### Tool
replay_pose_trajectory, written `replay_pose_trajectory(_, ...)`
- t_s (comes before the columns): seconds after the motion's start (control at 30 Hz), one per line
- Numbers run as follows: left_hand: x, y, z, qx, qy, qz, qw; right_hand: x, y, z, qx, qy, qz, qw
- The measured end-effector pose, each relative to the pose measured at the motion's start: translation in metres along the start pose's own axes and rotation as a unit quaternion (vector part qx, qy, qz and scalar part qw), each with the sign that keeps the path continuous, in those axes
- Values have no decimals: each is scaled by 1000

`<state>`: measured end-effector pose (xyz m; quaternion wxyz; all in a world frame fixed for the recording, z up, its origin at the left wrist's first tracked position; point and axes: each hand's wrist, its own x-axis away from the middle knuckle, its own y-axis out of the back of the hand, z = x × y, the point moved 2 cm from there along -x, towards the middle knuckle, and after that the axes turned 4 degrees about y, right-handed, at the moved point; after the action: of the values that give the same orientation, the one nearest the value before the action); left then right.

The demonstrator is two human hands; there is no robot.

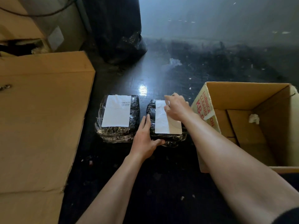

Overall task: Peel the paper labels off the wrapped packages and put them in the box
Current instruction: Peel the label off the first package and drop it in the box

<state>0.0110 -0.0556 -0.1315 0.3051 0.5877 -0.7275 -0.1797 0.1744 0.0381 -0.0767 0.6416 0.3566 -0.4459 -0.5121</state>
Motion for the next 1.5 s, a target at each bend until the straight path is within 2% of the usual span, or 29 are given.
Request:
replay_pose_trajectory(0.3,0,-7,-1,52,9,-39,998,-14,-2,-7,-116,-38,-117,986)
replay_pose_trajectory(0.63,-4,-10,1,61,8,-51,997,-24,1,-14,-150,-43,-63,986)
replay_pose_trajectory(0.9,-5,-10,1,72,10,-71,995,-21,-8,-11,-145,-37,-126,981)
replay_pose_trajectory(1.3,-5,-10,2,69,19,-81,994,-3,-12,-4,-126,32,-183,974)
replay_pose_trajectory(1.5,-6,-9,1,74,23,-81,994,0,-13,-7,-185,22,-192,964)
